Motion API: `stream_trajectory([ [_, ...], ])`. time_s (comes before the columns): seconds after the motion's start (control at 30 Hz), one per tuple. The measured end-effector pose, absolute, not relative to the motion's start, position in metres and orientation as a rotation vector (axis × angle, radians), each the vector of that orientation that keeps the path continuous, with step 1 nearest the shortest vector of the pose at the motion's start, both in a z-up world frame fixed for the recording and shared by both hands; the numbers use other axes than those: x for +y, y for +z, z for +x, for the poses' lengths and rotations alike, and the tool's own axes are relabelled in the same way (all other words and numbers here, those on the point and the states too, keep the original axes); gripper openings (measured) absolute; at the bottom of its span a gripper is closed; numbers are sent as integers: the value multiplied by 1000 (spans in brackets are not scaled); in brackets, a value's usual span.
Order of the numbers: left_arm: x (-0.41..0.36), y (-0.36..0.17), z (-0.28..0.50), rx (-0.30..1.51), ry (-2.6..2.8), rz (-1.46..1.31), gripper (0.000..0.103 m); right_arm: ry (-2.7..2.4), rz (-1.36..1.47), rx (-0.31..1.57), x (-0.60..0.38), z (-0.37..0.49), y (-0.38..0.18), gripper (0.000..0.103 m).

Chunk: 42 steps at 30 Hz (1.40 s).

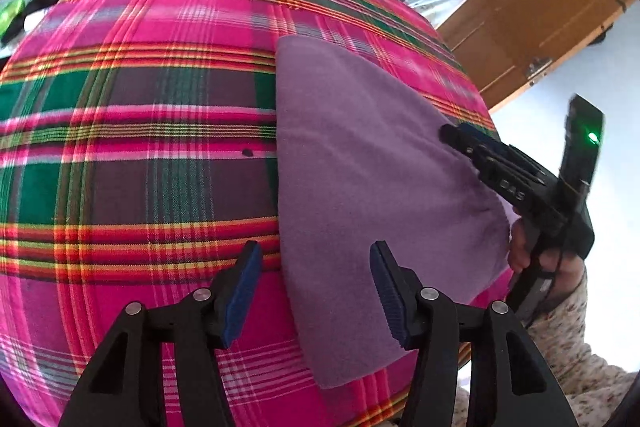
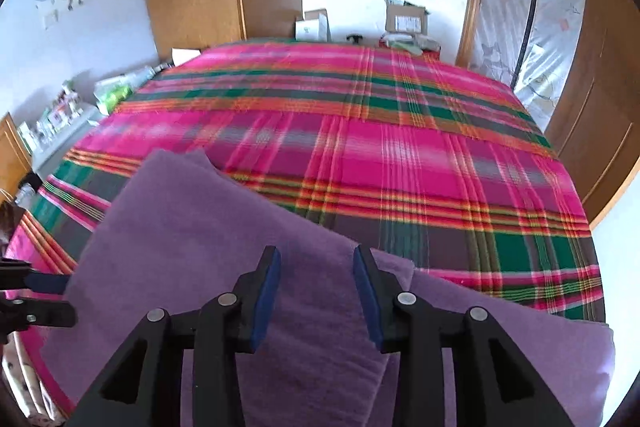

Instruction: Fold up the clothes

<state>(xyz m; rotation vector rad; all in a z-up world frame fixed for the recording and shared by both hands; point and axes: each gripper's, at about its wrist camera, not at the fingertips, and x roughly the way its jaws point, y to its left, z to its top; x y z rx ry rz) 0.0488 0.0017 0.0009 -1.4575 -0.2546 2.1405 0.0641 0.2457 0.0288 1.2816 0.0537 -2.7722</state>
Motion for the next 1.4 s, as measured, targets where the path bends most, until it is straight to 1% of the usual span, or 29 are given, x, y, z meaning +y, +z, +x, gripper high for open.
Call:
stream_trajectory([
  [0.1, 6, 0, 50, -238, 2148, -1449, 63, -2768, 1286, 46, 248, 67, 27, 39],
  [0.27, 8, -3, 53, -240, 2118, -1452, 63, -2821, 1289, 41, 250, 76, 36, 39],
  [0.33, 7, -5, 54, -263, 2092, -1454, 63, -2832, 1277, -1, 256, 83, 39, 39],
  [0.43, 6, -6, 56, -279, 2085, -1449, 63, -2836, 1298, -38, 260, 94, 34, 40],
  [0.57, 4, -6, 59, -290, 2089, -1435, 63, -2863, 1325, -40, 263, 105, 23, 47],
  [0.67, 5, -6, 61, -275, 2100, -1422, 63, -2893, 1327, -104, 265, 111, 28, 48],
  [0.8, 7, -6, 65, -238, 2125, -1406, 63, -2926, 1269, -75, 255, 127, 39, 48],
  [0.87, 10, -5, 68, -213, 2142, -1402, 63, -2934, 1205, -28, 244, 138, 43, 50],
  [0.93, 12, -5, 71, -184, 2152, -1396, 63, -2946, 1226, 40, 237, 140, 38, 51],
  [1.0, 11, -5, 72, -176, 2151, -1388, 63, -2949, 1275, 60, 235, 139, 30, 51],
  [1.17, -2, -7, 68, -285, 2090, -1423, 63, -2982, 1280, 5, 239, 145, 27, 53],
  [1.27, -13, -8, 65, -366, 2036, -1447, 63, -3004, 1167, 46, 227, 158, 40, 53],
  [1.4, -26, -9, 58, -474, 2028, -1459, 63, -2900, 1011, 108, 191, 178, 53, 53],
])
